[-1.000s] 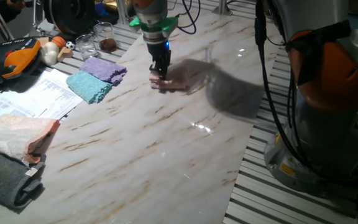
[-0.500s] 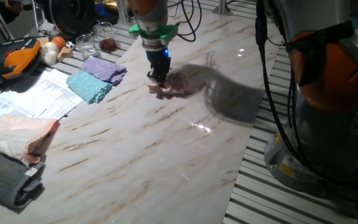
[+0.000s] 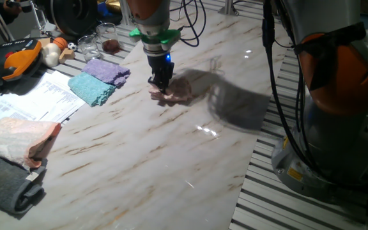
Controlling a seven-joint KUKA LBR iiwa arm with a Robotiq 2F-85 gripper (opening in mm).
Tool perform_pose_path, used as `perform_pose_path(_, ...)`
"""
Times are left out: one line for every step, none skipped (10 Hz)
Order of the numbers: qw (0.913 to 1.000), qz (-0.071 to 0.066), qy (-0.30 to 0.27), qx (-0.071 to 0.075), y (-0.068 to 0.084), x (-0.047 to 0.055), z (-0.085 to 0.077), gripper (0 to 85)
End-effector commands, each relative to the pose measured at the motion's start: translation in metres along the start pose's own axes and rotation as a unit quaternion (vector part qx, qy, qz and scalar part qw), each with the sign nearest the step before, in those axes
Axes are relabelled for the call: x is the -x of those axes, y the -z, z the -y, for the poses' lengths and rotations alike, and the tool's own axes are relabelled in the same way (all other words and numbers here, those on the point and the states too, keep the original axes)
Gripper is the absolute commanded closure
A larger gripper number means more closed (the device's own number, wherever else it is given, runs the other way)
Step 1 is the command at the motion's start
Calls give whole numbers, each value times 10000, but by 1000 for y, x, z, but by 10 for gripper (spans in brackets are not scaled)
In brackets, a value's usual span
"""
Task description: Clean the table with a cloth
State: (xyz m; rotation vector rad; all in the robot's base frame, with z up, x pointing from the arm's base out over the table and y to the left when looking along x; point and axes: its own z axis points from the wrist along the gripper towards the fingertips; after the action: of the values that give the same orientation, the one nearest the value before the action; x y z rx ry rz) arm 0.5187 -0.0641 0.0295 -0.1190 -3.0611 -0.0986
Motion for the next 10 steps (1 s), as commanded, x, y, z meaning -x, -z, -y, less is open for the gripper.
perform_pose_path(10000,3,-40,0,1,0,-5,850)
perform_pose_path(10000,-2,-89,-31,3,1,-11,850)
perform_pose_path(9999,-1,-120,-39,3,2,-14,850)
perform_pose_path(9999,-1,-158,-39,4,3,-17,850)
perform_pose_path(9998,-1,-204,-39,5,5,-22,850)
perform_pose_path(9997,-7,-251,-47,6,6,-27,850)
perform_pose_path(9995,7,-293,-100,7,8,-31,850)
perform_pose_path(9994,31,-332,-104,5,11,-36,850)
perform_pose_path(9993,87,-356,-121,2,15,-39,850)
perform_pose_path(9991,145,-358,-153,-1,20,-41,850)
